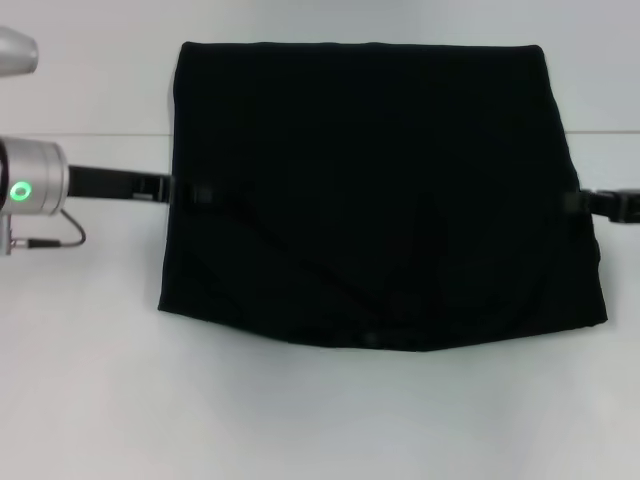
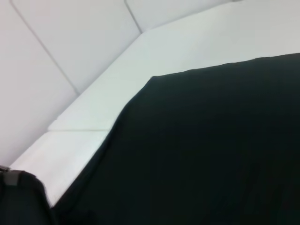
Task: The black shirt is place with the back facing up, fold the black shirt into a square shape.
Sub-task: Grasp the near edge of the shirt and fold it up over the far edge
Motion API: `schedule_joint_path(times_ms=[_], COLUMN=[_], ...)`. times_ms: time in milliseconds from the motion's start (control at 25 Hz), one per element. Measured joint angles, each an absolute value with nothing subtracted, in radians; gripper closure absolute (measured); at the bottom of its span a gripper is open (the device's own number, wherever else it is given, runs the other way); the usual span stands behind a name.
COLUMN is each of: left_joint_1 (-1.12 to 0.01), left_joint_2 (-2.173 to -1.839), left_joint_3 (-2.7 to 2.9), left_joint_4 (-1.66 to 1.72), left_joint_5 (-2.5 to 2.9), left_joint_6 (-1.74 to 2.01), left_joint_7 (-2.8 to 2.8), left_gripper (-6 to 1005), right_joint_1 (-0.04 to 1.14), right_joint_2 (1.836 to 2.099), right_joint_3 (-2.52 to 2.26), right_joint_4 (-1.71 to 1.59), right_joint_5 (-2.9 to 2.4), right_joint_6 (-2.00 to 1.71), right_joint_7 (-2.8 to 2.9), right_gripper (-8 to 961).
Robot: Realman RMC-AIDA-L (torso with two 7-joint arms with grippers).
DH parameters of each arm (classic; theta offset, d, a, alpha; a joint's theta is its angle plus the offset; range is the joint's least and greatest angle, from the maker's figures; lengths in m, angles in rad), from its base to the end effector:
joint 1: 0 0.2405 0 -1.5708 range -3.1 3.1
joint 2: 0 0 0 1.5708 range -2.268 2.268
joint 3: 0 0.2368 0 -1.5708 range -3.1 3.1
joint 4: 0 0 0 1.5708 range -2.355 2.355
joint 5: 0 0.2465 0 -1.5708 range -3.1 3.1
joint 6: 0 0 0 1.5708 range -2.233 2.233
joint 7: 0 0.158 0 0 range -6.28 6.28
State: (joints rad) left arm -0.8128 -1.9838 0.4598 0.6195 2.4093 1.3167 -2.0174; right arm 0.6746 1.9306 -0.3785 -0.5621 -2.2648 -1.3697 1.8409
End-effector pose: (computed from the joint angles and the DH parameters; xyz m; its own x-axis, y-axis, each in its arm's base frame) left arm -0.2528 0.4479 0.0443 0.5581 0.7061 0.4358 0.8263 -0.5207 -0.2146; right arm 0.3041 0.4153 0.0706 0.5130 -0.6506 -0.5599 -0.8440 -0.5012 -0.1909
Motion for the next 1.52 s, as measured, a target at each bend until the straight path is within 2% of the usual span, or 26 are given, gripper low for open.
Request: schedule_joint_path(times_ms=[480, 680, 960, 1120, 1520], left_joint_1=[-0.906, -0.936, -0.958, -0.96, -0.943], left_joint_2=[-1.981, -1.98, -1.984, -1.995, -2.067], left_joint_3=[0.481, 0.528, 0.577, 0.579, 0.6], left_joint_4=[0.536, 0.509, 0.499, 0.488, 0.435], left_joint_5=[2.419, 2.422, 2.419, 2.416, 2.418], left_joint_6=[0.996, 0.875, 0.781, 0.73, 0.53], left_joint_7=[-2.029, -2.046, -2.061, -2.055, -1.989], left_gripper=[946, 946, 945, 945, 944], right_joint_1=[0.826, 0.867, 0.895, 0.898, 0.909], right_joint_2=[1.936, 1.95, 1.951, 1.954, 1.969], right_joint_3=[-0.428, -0.436, -0.485, -0.489, -0.494], right_joint_4=[-0.411, -0.409, -0.422, -0.411, -0.355], right_joint_5=[-2.264, -2.264, -2.262, -2.261, -2.262], right_joint_6=[-0.954, -0.842, -0.762, -0.731, -0.657], right_joint_7=[1.878, 1.911, 1.976, 1.979, 2.01], right_gripper=[895, 879, 856, 843, 810])
